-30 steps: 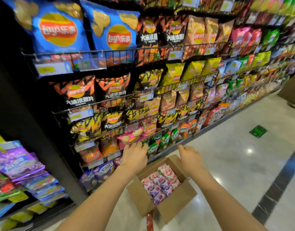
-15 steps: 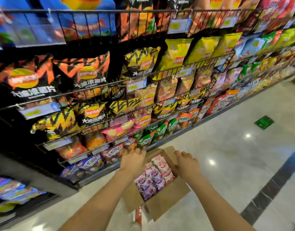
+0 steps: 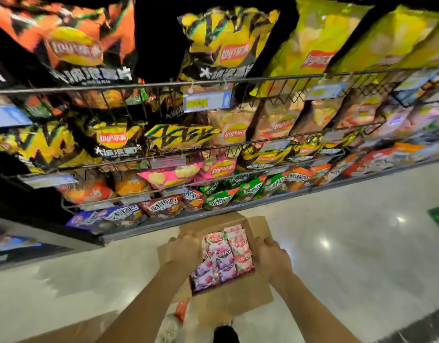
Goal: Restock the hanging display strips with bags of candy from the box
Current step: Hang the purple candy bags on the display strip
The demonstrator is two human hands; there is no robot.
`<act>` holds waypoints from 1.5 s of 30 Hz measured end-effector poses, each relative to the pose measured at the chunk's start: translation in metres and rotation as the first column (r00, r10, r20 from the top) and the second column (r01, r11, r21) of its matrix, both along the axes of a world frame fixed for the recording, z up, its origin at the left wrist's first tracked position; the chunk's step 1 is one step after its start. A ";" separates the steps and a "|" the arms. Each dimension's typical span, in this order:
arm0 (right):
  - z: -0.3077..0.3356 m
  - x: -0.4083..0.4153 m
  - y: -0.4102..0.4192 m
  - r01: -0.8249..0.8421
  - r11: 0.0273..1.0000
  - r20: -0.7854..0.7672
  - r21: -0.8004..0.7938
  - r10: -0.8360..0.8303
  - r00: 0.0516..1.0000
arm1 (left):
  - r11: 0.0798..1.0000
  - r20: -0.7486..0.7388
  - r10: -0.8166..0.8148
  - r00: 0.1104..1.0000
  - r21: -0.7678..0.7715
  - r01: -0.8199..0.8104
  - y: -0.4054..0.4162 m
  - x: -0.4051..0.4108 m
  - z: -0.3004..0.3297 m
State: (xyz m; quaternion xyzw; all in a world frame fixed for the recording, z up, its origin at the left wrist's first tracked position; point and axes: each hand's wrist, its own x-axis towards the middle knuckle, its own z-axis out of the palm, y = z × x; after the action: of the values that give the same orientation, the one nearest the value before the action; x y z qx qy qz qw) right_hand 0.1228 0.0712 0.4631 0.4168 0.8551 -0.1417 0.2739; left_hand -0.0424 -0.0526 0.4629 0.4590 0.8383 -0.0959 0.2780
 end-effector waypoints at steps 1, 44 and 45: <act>-0.011 0.000 0.006 -0.002 1.000 -0.003 -0.022 0.002 1.000 | 0.999 0.011 0.033 0.999 -0.017 -0.032 0.003 0.000 -0.010; -0.556 0.006 0.058 0.473 0.719 -0.100 -0.509 -0.595 0.797 | 0.163 0.557 0.830 0.035 -0.182 -0.970 0.023 0.047 -0.557; -0.558 0.007 0.059 0.479 0.700 -0.103 -0.530 -0.614 0.782 | 0.140 0.583 0.812 -0.002 -0.198 -0.970 0.023 0.046 -0.560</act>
State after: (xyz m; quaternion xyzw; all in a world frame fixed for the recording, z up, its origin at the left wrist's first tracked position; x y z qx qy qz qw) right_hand 0.1298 0.1300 -0.0947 0.5495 0.6574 -0.4785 0.1920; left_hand 0.0037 -0.0298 -0.0972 -0.1545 0.8066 0.3597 0.4428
